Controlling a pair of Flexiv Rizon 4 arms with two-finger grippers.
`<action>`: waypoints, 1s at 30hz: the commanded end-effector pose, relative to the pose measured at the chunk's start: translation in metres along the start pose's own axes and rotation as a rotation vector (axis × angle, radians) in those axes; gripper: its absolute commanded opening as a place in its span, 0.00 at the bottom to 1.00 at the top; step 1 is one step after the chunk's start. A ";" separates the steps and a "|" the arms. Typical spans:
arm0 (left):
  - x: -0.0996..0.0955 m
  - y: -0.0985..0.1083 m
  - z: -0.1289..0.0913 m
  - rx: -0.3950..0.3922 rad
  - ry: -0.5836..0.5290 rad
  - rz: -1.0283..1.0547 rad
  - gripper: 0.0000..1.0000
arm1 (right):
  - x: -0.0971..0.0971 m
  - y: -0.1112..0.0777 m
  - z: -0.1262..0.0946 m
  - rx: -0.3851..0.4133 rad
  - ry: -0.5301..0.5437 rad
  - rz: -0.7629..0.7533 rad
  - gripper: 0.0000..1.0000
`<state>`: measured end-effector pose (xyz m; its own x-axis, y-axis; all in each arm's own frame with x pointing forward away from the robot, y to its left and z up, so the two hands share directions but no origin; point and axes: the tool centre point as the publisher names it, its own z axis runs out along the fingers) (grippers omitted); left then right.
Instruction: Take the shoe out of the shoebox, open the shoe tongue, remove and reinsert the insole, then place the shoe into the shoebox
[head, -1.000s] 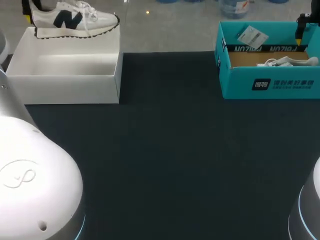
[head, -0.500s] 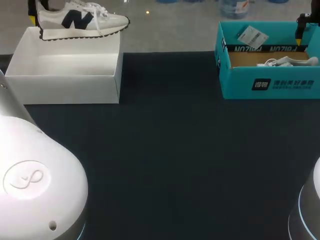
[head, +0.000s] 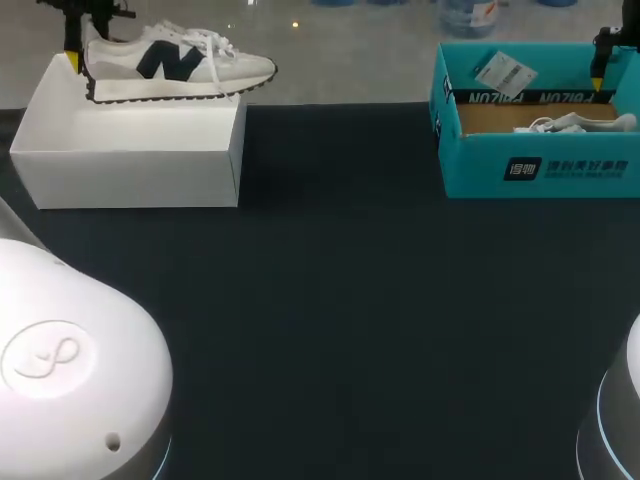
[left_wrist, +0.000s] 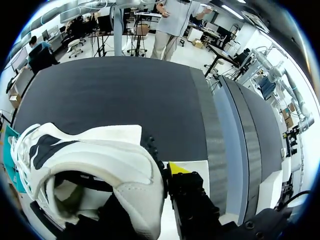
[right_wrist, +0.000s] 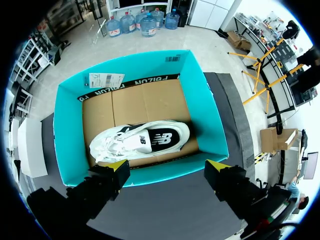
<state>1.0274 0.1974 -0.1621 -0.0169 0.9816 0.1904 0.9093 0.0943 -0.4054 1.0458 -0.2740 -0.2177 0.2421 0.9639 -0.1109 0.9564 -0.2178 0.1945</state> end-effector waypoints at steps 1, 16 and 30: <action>-0.004 -0.020 0.004 -0.713 0.011 0.006 0.00 | 0.000 0.000 0.000 0.000 0.000 0.001 1.00; -0.014 -0.051 0.003 -0.696 -0.001 0.048 0.00 | 0.000 0.000 0.000 0.000 0.000 0.001 1.00; -0.044 -0.093 0.023 -0.664 -0.012 0.105 0.00 | 0.000 0.000 0.000 0.000 0.000 0.001 1.00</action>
<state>0.9436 0.1537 -0.1507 0.0818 0.9836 0.1607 0.9639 -0.0371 -0.2635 1.0458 -0.2740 -0.2177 0.2421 0.9639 -0.1109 0.9564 -0.2178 0.1945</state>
